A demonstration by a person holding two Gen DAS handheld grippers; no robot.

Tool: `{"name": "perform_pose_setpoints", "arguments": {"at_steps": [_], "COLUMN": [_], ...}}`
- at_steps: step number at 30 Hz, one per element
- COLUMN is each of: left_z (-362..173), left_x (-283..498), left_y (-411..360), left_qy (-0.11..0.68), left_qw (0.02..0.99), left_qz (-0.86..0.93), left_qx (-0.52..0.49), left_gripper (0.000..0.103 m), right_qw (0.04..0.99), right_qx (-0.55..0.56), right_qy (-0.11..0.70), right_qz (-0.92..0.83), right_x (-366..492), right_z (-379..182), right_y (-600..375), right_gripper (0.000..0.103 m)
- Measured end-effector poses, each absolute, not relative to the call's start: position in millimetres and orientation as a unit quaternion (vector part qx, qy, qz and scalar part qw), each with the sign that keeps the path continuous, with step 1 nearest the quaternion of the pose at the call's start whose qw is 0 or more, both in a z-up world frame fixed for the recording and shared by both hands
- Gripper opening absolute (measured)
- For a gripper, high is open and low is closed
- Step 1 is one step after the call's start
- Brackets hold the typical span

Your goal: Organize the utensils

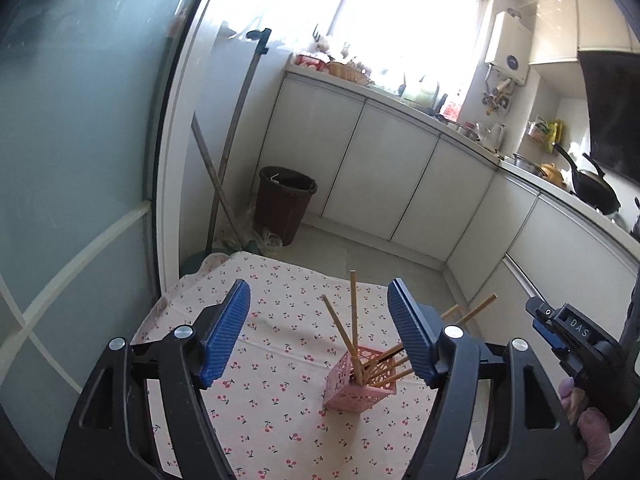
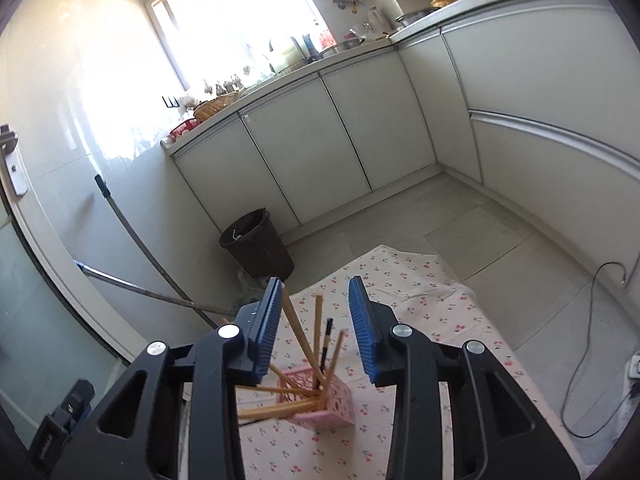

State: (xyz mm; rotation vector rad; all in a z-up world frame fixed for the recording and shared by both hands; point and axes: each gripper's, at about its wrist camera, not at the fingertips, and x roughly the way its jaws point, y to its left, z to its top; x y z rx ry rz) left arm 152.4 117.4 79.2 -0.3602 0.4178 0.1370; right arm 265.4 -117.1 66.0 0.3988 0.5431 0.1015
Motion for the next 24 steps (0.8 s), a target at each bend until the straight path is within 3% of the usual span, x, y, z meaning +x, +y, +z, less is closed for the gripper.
{"name": "perform_pose_setpoints", "arguments": {"at_steps": [7,10,14,24], "left_z": [76,63,50,28], "left_x": [133,128,122,95], "left_y": [80,74,72,45], "left_qy": [0.201,0.216,0.238,0.251], "left_qw": [0.97,0.967,0.959,0.962], "left_qz": [0.076,0.079,0.077,0.06], "left_qx": [-0.115,-0.109,-0.132,-0.09], "left_gripper": [0.096,0.096,0.096,0.096], "right_qw": [0.953,0.955,0.954,0.939], "right_qx": [0.154,0.145,0.14,0.115], "right_qy": [0.26,0.259,0.265,0.322], "right_qz": [0.009,-0.007,-0.014,-0.041], "right_x": [215,197,176,143], "right_z": [61,57,48,8], "right_y": [-124,-130,-140,-155], "right_gripper": [0.074,0.088,0.096,0.096]}}
